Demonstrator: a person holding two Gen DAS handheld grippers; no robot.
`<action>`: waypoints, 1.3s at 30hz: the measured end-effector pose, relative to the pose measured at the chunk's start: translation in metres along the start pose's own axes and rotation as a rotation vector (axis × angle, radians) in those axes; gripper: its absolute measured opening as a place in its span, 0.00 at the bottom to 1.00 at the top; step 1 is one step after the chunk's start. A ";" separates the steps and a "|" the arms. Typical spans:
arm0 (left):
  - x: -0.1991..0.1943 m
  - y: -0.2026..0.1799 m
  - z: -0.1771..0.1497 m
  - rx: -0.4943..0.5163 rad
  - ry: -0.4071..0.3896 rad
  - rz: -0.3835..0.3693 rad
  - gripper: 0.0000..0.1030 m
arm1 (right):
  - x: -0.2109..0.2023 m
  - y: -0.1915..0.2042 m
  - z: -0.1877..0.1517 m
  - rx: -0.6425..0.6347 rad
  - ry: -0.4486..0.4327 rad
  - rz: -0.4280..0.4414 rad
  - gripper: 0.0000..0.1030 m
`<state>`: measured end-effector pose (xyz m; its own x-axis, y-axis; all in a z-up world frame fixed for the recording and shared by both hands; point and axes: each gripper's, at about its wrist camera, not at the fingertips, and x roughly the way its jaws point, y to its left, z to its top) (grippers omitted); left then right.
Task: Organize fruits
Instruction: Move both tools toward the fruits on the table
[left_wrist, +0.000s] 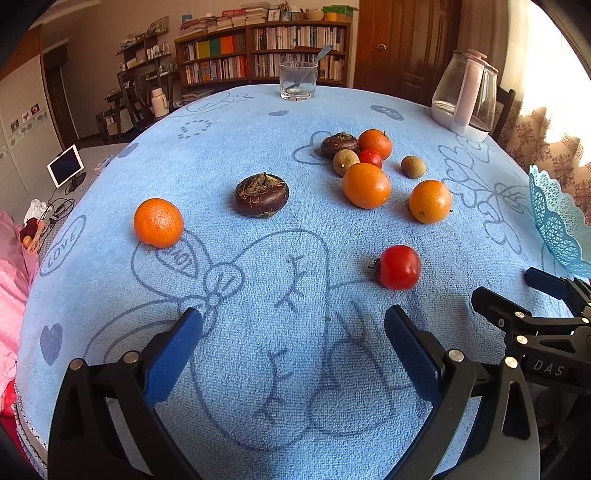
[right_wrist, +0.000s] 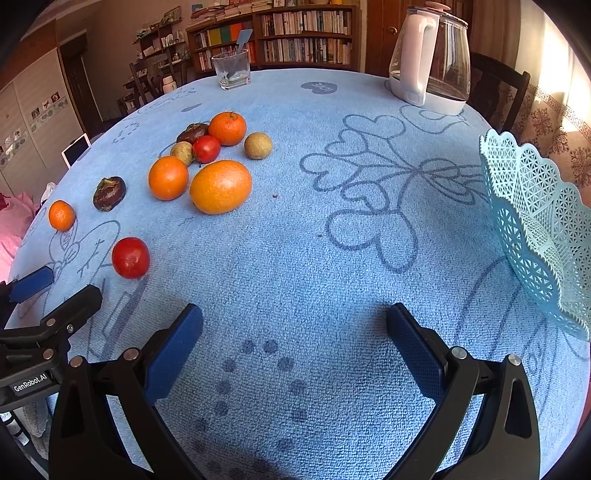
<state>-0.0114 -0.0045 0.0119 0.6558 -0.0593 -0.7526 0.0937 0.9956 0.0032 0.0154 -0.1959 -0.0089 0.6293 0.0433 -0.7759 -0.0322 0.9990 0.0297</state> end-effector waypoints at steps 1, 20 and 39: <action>-0.002 0.000 0.000 0.001 -0.010 0.003 0.95 | -0.004 0.000 0.000 0.000 -0.018 -0.017 0.98; -0.059 0.015 0.008 0.042 -0.240 0.154 0.95 | -0.066 0.020 0.008 -0.063 -0.244 -0.115 0.98; -0.068 0.036 0.010 0.008 -0.258 0.193 0.95 | -0.089 0.013 0.010 0.010 -0.299 0.033 0.98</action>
<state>-0.0450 0.0349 0.0696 0.8304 0.1134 -0.5455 -0.0458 0.9897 0.1360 -0.0333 -0.1866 0.0666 0.8287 0.0745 -0.5547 -0.0496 0.9970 0.0597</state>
